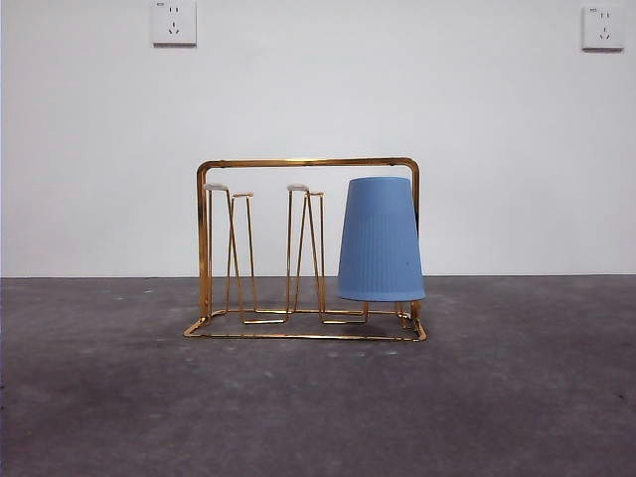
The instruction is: Pick up cup 1,put cup 1 in the cup rack,pick up cup 2,put cup 2 in the cup rack
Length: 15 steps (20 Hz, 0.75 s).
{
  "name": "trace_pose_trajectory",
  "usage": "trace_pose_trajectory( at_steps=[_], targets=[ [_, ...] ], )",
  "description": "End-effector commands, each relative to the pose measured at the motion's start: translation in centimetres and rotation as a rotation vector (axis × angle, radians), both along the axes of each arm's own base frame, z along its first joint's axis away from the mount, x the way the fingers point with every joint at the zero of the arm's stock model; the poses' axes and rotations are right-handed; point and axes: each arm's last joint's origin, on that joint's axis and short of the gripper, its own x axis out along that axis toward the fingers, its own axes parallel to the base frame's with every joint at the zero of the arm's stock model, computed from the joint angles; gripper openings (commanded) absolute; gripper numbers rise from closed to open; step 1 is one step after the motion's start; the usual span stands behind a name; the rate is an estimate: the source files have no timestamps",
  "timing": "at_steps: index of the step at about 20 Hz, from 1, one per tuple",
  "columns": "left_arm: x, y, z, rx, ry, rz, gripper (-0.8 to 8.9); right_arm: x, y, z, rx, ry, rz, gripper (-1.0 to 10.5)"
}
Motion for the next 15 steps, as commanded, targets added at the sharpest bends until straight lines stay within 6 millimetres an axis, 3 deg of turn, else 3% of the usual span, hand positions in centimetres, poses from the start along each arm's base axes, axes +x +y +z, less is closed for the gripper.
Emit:
trace_pose_trajectory(
  at_steps=[1, 8, 15],
  targets=[
    [0.5, -1.3, 0.0, -0.107, 0.006, -0.104, 5.31, -0.3, -0.2, 0.2, 0.017, -0.028, 0.016, -0.1],
    [2.0, -4.3, -1.2, -0.223, 0.042, -0.19, 5.31, 0.2, 0.3, 0.0, -0.001, -0.014, 0.021, -0.1],
    [2.4, -5.1, -1.5, -0.309, 0.028, -0.219, 5.31, 1.4, 1.6, -0.8, -0.072, 0.051, 0.021, -0.1]
  ],
)
